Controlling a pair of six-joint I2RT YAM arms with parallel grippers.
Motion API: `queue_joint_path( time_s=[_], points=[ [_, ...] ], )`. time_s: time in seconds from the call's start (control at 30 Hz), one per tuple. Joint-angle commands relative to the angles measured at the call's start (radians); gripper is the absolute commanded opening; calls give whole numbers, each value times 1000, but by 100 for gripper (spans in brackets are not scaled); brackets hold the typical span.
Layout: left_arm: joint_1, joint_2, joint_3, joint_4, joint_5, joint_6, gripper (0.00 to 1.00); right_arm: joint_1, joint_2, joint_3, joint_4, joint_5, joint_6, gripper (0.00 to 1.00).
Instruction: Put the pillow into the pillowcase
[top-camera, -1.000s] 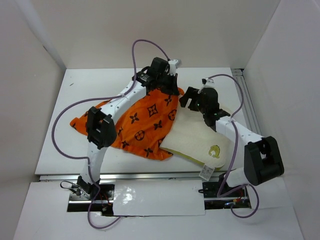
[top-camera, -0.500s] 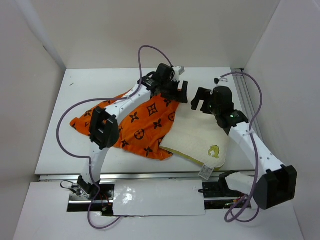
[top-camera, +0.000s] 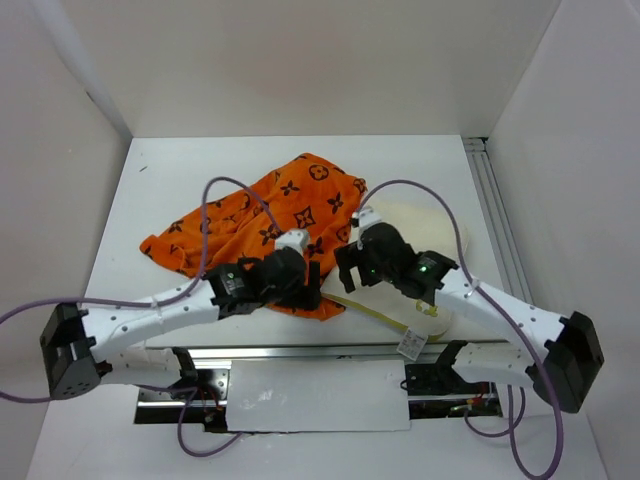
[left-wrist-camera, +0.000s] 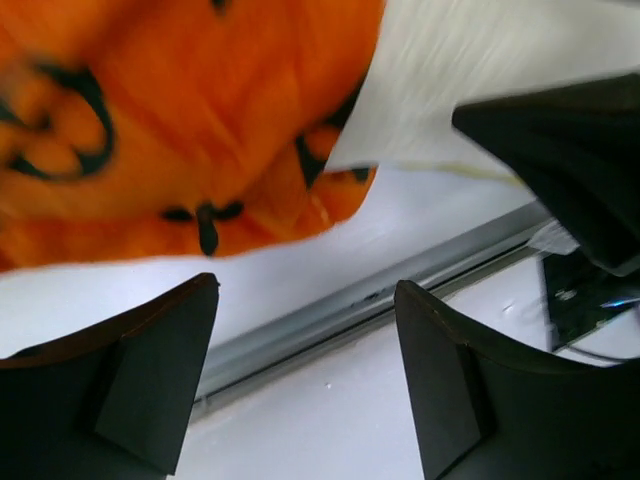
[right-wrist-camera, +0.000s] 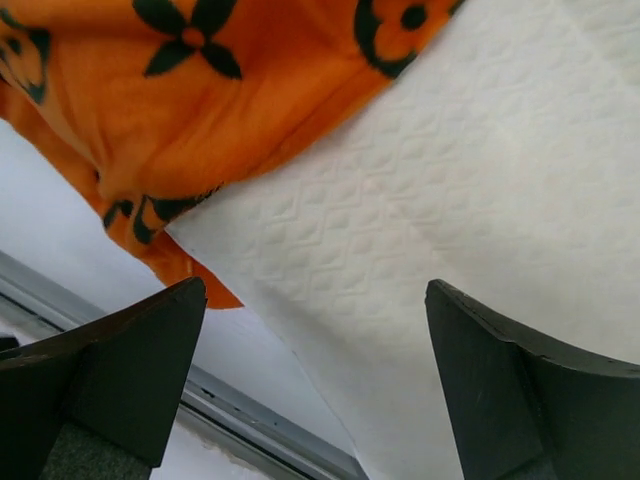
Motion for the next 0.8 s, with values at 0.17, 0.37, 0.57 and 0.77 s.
queue_joint_path(
  time_s=[0.17,0.37,0.57,0.77],
  points=[
    [-90,213,-16,8,-169,-263,79,141,97,45,-109,304,111,97],
    [-68,289,22,19,-225,-339,65,132,22,-6,-150,267,175,99],
    [-44,310,41,-1,-243,-387,39,152,6,-33,-138,159,158,99],
    [-44,372,73,-1,-243,-376,14,172,40,-42,-150,196,183,100]
  ],
)
